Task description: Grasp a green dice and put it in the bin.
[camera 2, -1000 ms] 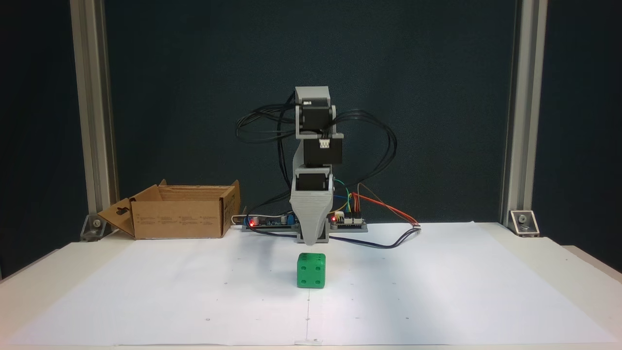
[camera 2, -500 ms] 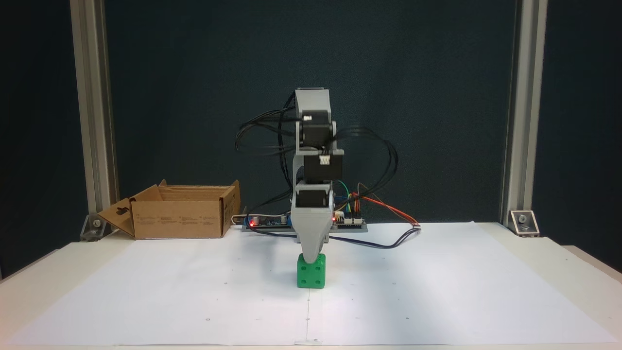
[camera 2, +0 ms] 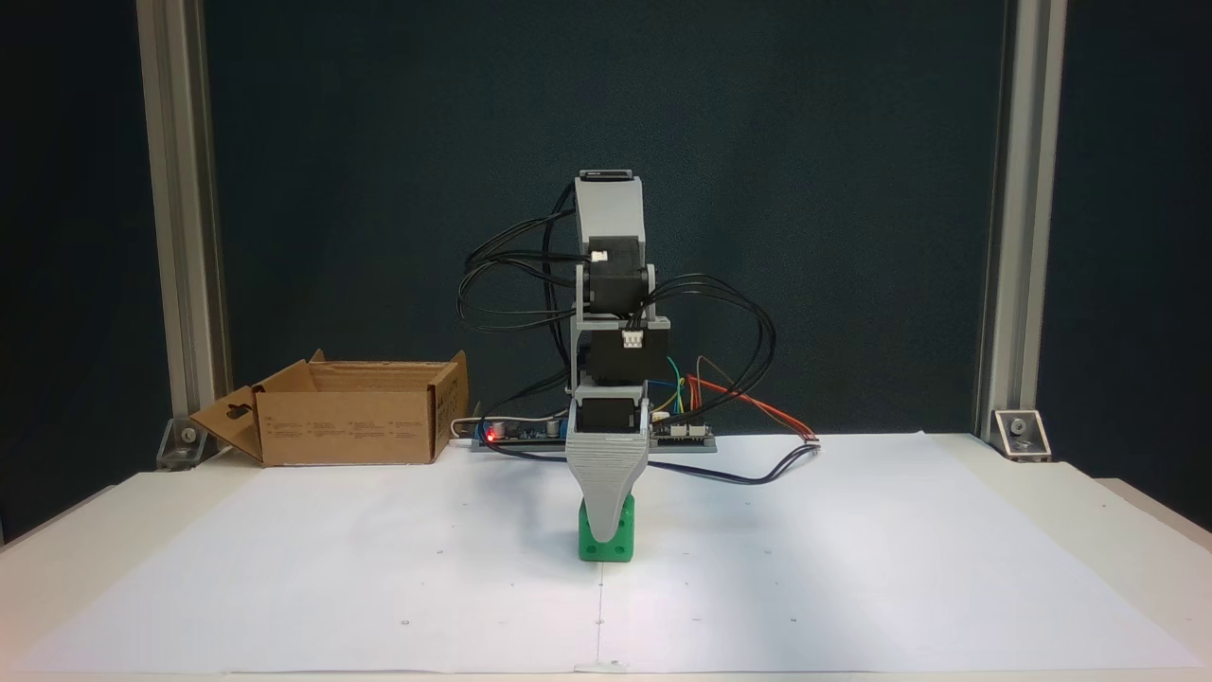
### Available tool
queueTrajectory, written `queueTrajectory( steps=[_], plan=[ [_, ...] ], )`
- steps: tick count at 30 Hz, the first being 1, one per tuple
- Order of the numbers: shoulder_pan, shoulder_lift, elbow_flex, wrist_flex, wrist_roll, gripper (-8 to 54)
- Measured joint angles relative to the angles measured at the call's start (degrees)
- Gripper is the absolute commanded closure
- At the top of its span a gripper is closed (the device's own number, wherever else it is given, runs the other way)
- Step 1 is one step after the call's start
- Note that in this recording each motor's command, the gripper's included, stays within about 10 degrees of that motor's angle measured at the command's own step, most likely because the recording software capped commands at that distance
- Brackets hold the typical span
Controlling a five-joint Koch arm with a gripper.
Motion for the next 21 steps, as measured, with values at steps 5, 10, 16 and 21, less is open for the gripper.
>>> queueTrajectory(
  steps=[5,10,16,21],
  plan=[
    [0.62,-1.67,0.0,-1.76,0.0,2.5],
    [1.05,-1.85,0.0,-2.11,0.0,2.5],
    [1.85,-2.02,0.18,-2.46,0.0,4.2],
    [1.85,-2.02,0.79,-2.46,0.0,10.1]
  ],
)
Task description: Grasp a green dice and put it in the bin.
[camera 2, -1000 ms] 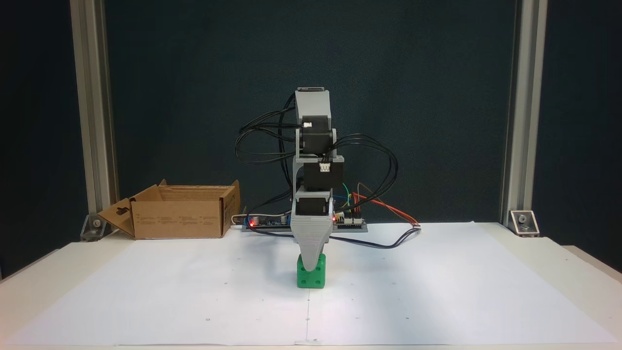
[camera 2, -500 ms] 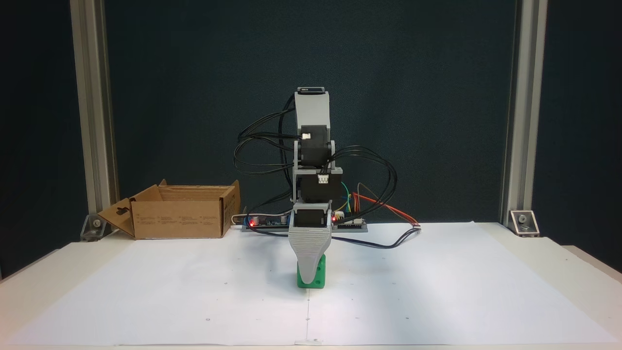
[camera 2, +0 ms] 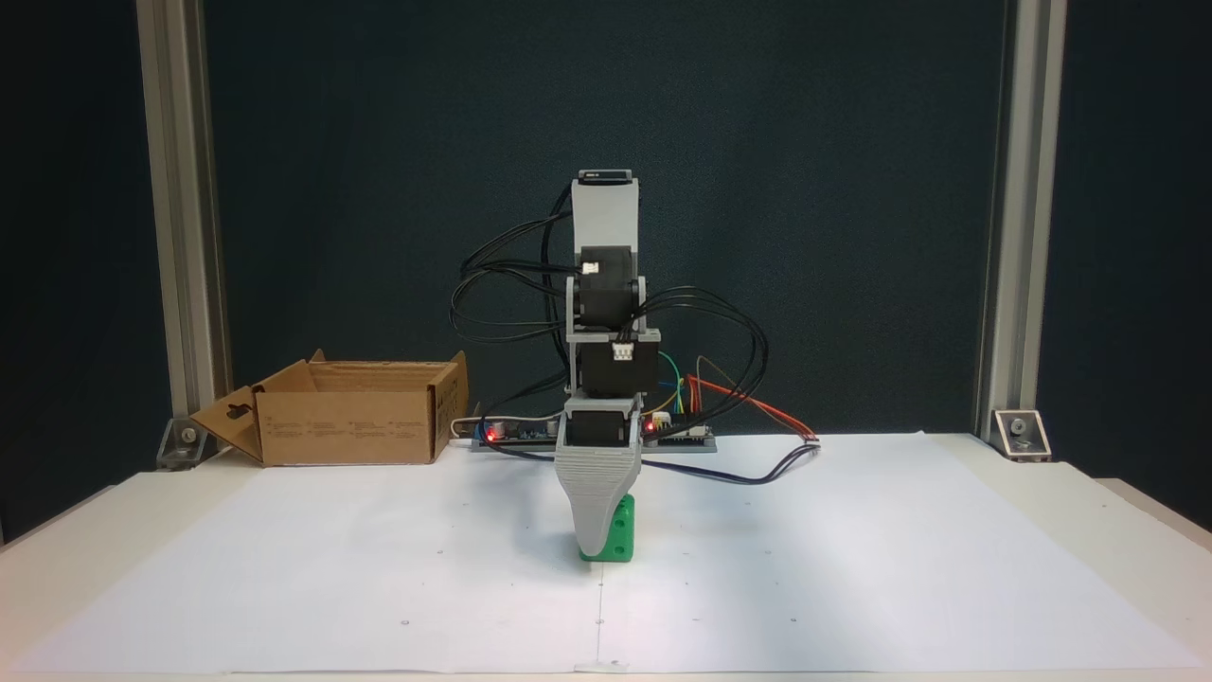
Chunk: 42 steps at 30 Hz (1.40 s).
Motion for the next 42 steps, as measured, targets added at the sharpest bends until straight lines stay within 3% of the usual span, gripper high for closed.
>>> queueTrajectory(
  steps=[5,10,17,29,35,42],
  plan=[
    [-0.26,0.0,0.62,-0.09,0.0,17.5],
    [-1.05,0.0,1.49,-0.26,0.0,34.0],
    [-0.88,1.85,1.67,-0.26,0.0,34.1],
    [1.32,40.52,2.02,1.32,0.0,34.1],
    [10.99,42.01,0.97,1.32,-0.97,34.1],
    [34.54,39.38,-10.55,1.58,-11.34,34.1]
  ],
)
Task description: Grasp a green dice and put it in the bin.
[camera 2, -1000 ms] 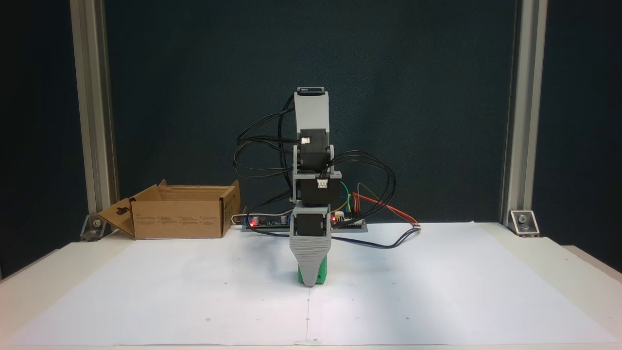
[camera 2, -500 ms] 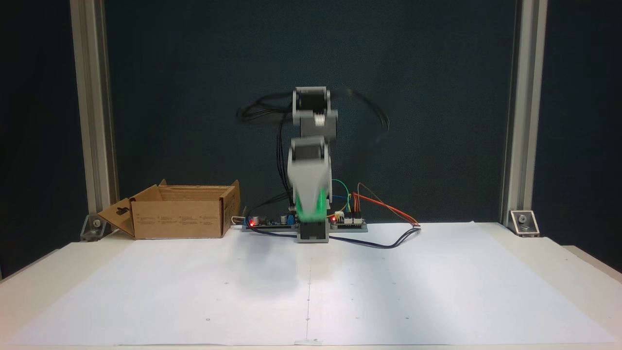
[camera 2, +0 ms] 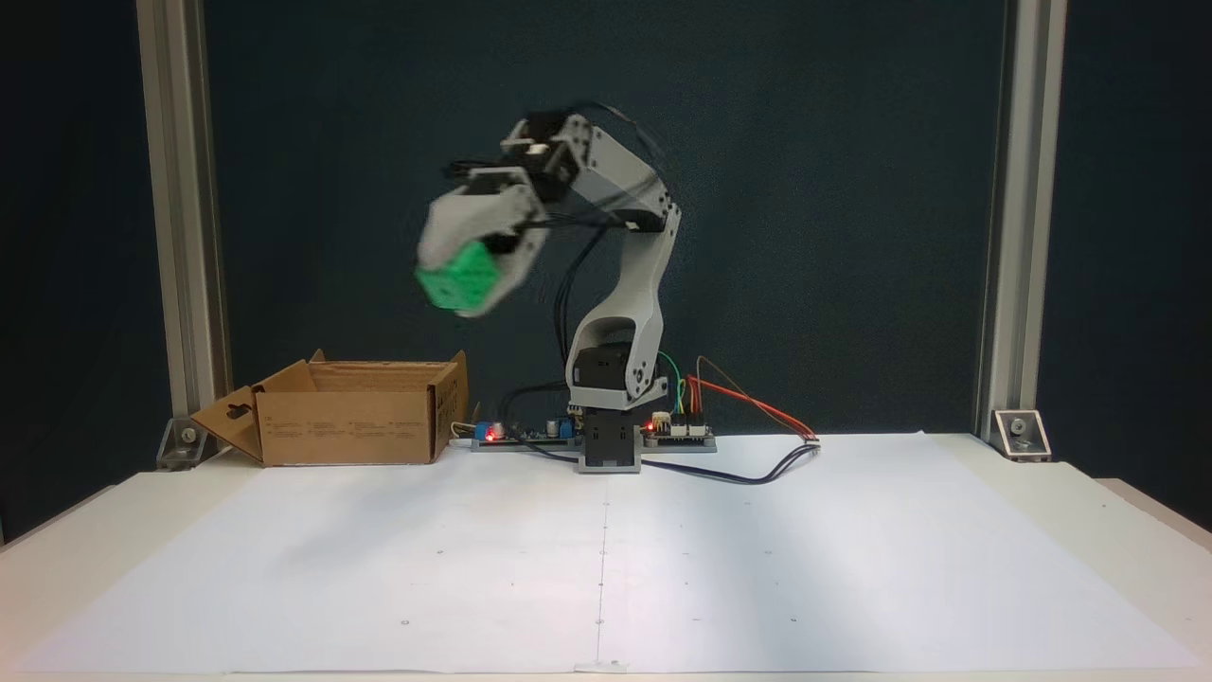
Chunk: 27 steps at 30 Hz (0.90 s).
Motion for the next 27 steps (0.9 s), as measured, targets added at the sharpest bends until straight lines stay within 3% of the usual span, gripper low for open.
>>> queueTrajectory(
  steps=[11,27],
  plan=[
    [44.65,-7.47,-7.12,0.18,-10.46,34.1],
    [68.12,-27.51,-6.94,5.19,-23.03,34.1]
  ],
)
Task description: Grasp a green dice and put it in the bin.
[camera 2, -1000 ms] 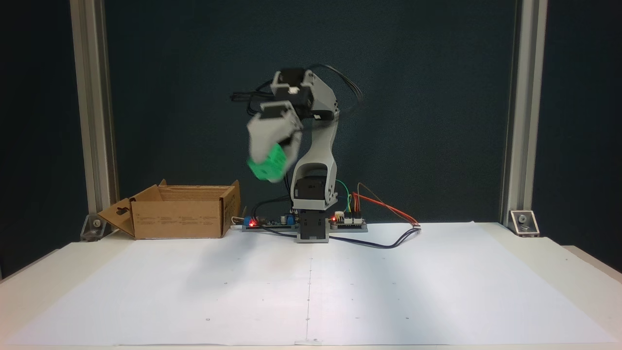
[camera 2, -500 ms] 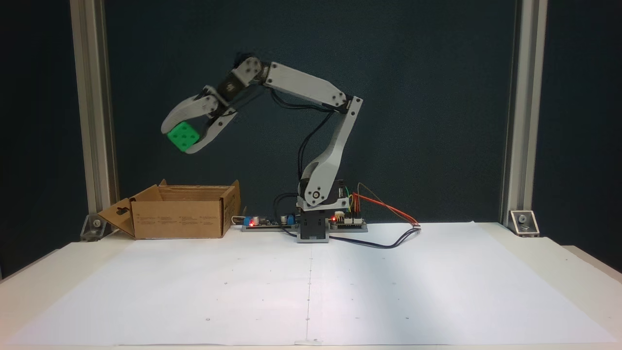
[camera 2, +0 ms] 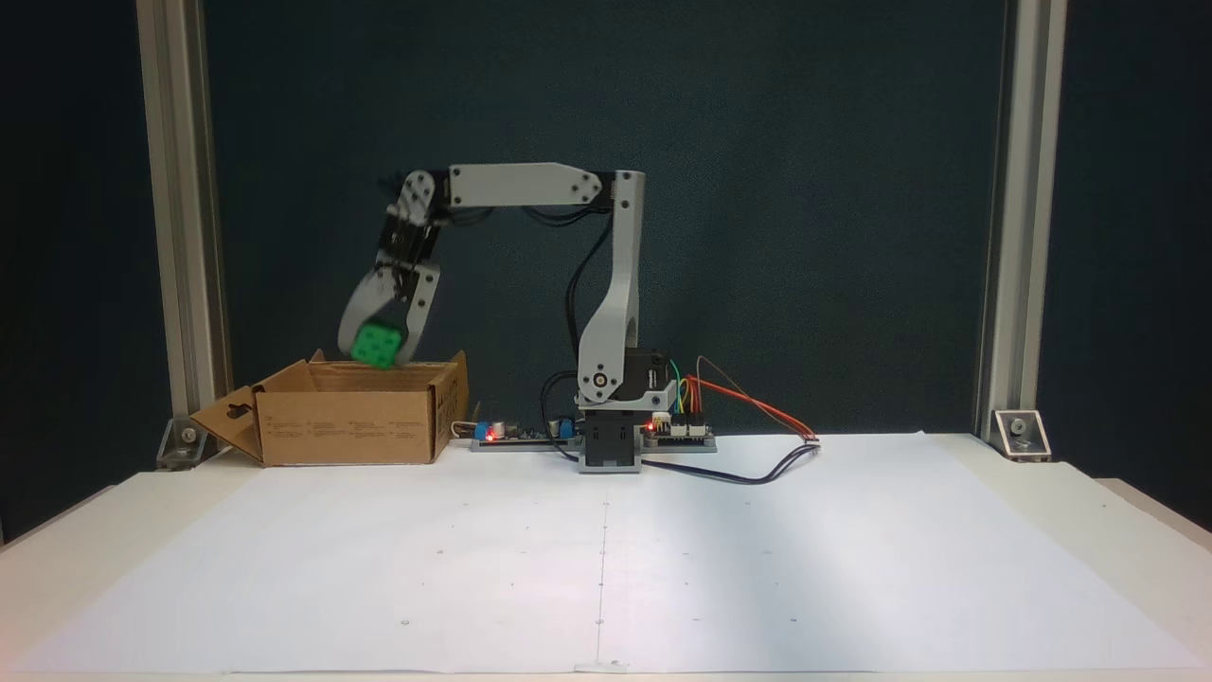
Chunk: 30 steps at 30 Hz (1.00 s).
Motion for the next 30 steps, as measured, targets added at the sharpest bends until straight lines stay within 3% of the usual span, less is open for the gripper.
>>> queueTrajectory(
  steps=[2,4,7,12,17,23,30],
  plan=[
    [0.26,-1.76,0.18,-0.09,-0.53,34.1],
    [0.79,-2.46,0.35,-0.09,-0.53,13.7],
    [1.32,-2.55,0.97,-0.26,-0.53,4.5],
    [1.32,-2.64,1.67,-2.29,1.32,4.5],
    [-6.86,2.9,-3.96,-6.15,14.41,2.0],
    [-30.32,16.79,-5.71,-6.77,27.95,1.4],
    [-59.33,26.1,-1.41,-6.77,29.71,1.2]
  ],
)
